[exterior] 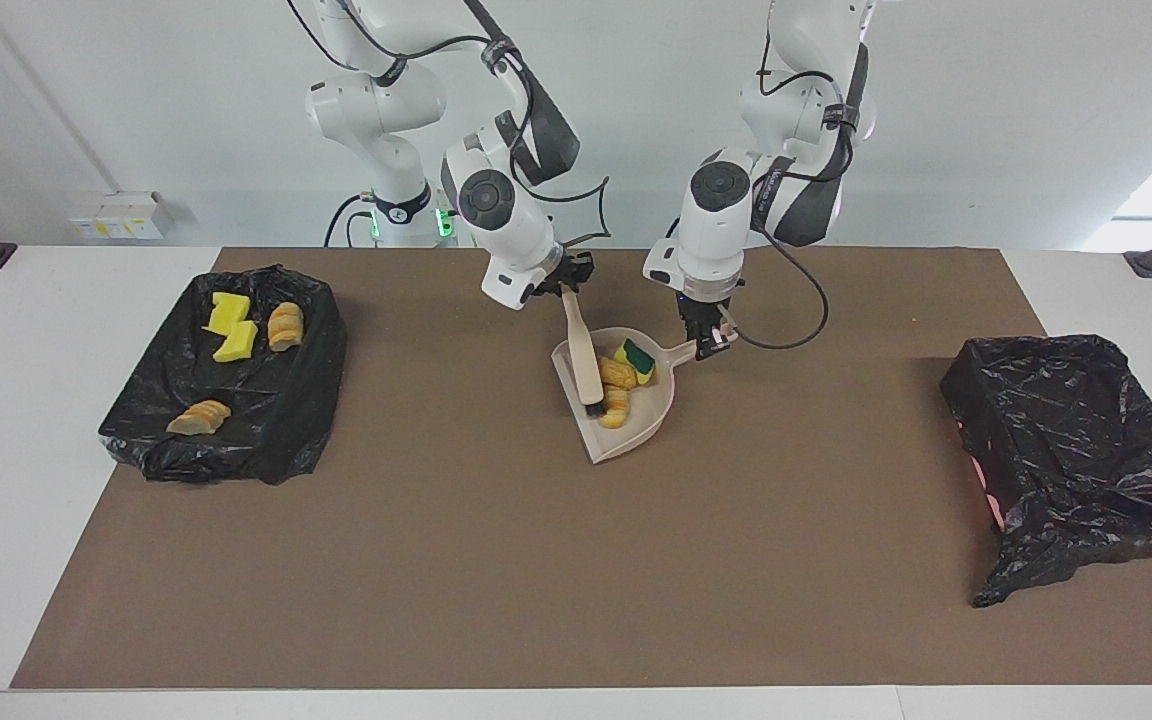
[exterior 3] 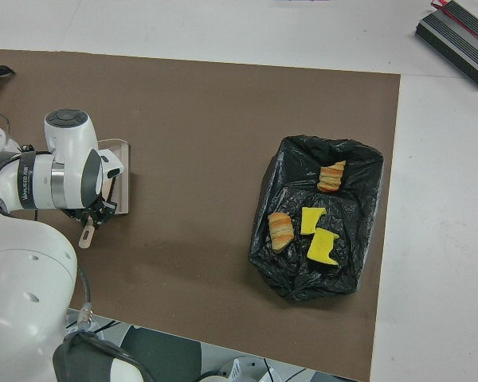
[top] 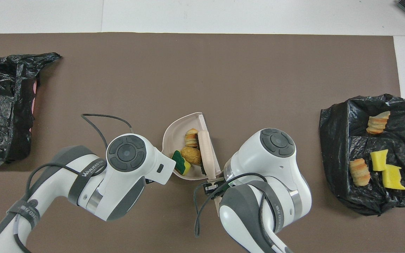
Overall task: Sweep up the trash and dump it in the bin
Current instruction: 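Carry the dustpan to the black bag with the left gripper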
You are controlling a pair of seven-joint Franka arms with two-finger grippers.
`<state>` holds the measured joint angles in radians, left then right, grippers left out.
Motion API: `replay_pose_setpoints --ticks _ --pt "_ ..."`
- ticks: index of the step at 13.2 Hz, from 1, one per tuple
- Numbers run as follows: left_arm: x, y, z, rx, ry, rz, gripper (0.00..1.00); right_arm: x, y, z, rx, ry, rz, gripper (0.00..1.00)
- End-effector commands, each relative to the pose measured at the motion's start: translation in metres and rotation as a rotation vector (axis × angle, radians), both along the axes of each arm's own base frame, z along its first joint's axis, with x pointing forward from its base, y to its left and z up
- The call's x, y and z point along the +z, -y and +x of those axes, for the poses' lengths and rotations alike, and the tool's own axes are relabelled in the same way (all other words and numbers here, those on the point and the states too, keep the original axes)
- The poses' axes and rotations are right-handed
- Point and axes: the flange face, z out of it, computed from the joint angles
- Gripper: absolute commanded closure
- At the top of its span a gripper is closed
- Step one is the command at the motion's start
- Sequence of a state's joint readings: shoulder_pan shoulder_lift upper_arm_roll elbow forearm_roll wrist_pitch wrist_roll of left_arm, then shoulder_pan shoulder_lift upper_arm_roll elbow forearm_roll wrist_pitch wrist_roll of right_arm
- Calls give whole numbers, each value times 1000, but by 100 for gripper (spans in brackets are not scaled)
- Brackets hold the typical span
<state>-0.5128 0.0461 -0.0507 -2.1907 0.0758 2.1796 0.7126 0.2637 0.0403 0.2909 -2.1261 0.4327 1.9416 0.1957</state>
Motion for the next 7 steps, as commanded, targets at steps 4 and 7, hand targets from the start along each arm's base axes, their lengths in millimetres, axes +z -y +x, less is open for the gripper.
replay_pose_setpoints --ticks 4,7 --pt "11 -55 70 9 -26 -61 100 82 20 -26 -197 88 -170 100" --pt "46 -112 122 49 -37 -63 100 79 9 -62 -286 52 -227 100"
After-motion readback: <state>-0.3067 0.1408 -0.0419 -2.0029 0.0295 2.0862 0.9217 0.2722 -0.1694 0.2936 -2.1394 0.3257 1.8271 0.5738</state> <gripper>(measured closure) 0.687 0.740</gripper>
